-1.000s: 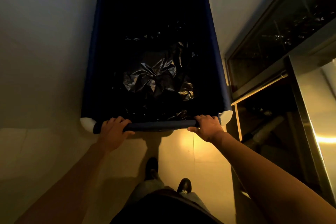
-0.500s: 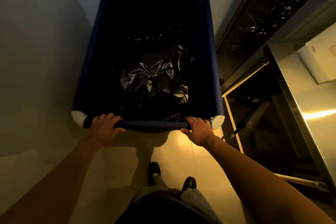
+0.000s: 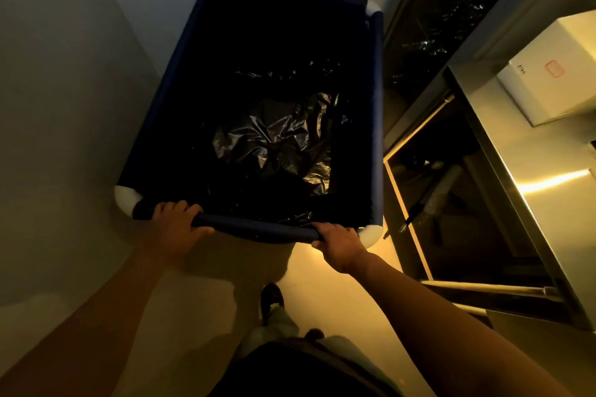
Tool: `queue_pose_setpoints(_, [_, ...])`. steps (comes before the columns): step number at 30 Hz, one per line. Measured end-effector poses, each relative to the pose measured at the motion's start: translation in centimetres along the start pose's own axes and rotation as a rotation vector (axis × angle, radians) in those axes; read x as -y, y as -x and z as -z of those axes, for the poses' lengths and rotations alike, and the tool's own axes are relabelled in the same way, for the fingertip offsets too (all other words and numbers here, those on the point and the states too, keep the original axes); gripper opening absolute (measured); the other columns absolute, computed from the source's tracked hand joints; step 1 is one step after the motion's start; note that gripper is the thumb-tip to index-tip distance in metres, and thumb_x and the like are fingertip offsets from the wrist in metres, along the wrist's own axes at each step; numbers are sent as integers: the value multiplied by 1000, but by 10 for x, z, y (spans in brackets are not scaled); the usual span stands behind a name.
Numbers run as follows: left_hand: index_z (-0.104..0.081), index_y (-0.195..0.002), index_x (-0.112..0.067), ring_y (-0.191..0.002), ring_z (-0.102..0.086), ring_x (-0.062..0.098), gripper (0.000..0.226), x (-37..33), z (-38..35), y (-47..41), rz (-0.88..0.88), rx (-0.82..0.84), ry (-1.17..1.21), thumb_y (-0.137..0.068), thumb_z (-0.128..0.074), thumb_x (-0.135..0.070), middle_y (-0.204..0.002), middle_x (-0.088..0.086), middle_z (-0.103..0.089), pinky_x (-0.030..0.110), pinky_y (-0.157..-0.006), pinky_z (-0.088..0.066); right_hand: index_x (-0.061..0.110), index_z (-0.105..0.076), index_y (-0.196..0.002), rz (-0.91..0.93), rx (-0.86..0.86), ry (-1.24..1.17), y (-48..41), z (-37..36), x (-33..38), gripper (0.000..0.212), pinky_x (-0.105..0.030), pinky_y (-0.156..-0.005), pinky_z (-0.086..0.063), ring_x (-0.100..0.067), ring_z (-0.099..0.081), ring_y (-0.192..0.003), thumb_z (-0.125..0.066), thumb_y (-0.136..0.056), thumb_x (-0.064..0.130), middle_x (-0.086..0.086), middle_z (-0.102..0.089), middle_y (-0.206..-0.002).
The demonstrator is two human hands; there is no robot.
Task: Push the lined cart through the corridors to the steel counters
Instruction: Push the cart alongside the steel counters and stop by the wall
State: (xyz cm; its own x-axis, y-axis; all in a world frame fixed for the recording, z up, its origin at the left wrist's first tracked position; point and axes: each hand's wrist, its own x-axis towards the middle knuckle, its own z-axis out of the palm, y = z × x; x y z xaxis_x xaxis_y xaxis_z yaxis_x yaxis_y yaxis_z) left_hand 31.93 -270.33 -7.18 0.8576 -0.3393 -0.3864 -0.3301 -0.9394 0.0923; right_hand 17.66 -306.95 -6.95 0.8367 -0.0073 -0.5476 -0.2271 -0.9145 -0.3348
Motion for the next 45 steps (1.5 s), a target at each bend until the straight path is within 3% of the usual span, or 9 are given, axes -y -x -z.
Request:
queue_pose_setpoints(4, [-57, -130, -23, -122, -51, 35, 64, 4, -8, 18, -1, 49, -35, -89, -48, -71, -129, 10, -59, 50, -114, -26, 30, -39, -151, 7, 35, -7, 15, -17, 3, 49, -45, -114, -30, -25, -46, -137, -47, -104, 41, 0, -53, -147])
queue_pose_setpoints(8, [-58, -130, -21, -123, -51, 36, 86, 5, -16, 45, 4, 51, -35, -78, -26, -82, -129, 11, -59, 49, -115, -24, 29, -39, -151, 22, 15, -15, 34, -41, 5, 49, -43, -112, -31, -25, -48, -134, -48, -104, 41, -1, -54, -145])
queue_pose_setpoints(12, [-51, -137, -23, -129, -46, 34, 73, 4, -28, 78, 28, 95, -90, -89, -39, -76, -138, 10, -53, 49, -119, -21, 29, -39, -150, 42, 16, -4, 56, -65, 10, 48, -44, -112, -32, -24, -49, -133, -48, -104, 40, -1, -55, -144])
queue_pose_setpoints(15, [-58, -131, -18, -124, -51, 36, 116, 4, -39, 107, 38, 46, -59, -68, 1, -95, -130, 13, -58, 50, -118, -21, 29, -38, -150, 60, 3, 3, 74, -84, 9, 49, -44, -113, -30, -24, -48, -134, -48, -104, 41, 0, -54, -144])
queue_pose_setpoints(17, [-58, -130, -19, -122, -51, 37, 128, 4, -49, 126, 41, 28, -60, -59, 16, -96, -128, 13, -58, 50, -118, -20, 29, -39, -150, 81, -12, 13, 87, -96, 8, 49, -44, -114, -30, -24, -47, -134, -48, -104, 41, 0, -54, -144])
queue_pose_setpoints(23, [-63, -119, -17, -108, -57, 40, 98, 1, -88, 179, 67, -24, -64, -73, -14, -89, -113, 14, -62, 56, -111, -30, 29, -40, -149, 129, -15, 36, 119, -125, 4, 49, -46, -113, -30, -24, -48, -134, -48, -102, 42, 0, -56, -143])
queue_pose_setpoints(29, [-64, -117, -16, -104, -59, 40, 114, -15, -110, 238, 103, -64, -45, -71, 5, -93, -110, 15, -63, 54, -107, -33, 28, -38, -151, 177, -30, 81, 150, -146, -3, 51, -46, -115, -29, -23, -46, -137, -49, -103, 41, 0, -54, -146])
queue_pose_setpoints(39, [-68, -110, -12, -90, -63, 37, 100, -34, -158, 318, 177, -85, -33, -84, -4, -85, -98, 13, -65, 56, -95, -44, 32, -42, -146, 223, -5, 163, 189, -179, -5, 49, -45, -114, -27, -20, -45, -139, -53, -100, 45, 5, -52, -148])
queue_pose_setpoints(45, [-68, -111, -13, -93, -63, 37, 97, -51, -176, 356, 215, -97, 8, -85, -6, -84, -101, 11, -66, 55, -95, -43, 34, -37, -151, 259, -2, 174, 212, -194, -14, 55, -44, -117, -22, -18, -39, -144, -54, -100, 45, 8, -47, -154])
